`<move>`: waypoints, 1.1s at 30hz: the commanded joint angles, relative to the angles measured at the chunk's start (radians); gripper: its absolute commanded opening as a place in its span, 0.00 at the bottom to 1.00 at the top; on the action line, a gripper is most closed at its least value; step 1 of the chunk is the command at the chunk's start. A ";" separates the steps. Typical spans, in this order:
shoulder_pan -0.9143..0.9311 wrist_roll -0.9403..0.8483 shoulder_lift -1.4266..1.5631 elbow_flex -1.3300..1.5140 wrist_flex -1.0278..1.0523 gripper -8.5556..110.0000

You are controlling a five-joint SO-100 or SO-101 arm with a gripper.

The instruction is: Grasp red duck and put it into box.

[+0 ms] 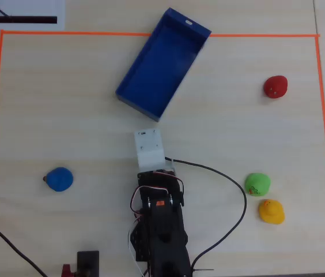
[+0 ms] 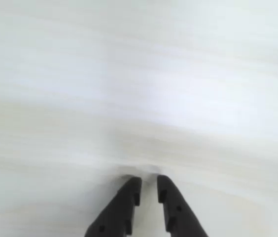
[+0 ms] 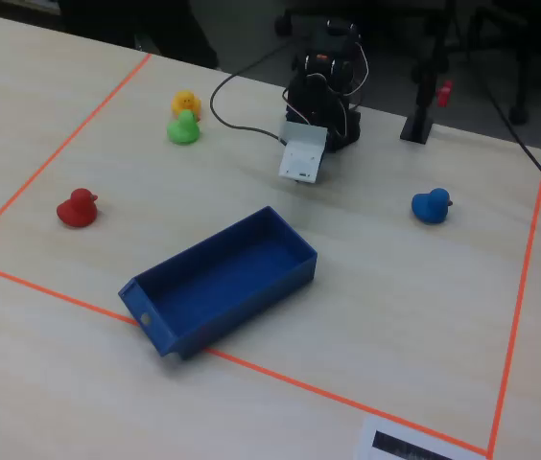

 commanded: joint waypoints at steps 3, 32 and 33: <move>0.008 0.003 0.002 0.000 0.025 0.08; 0.008 0.003 0.002 0.000 0.025 0.08; 0.008 0.003 0.002 0.000 0.025 0.08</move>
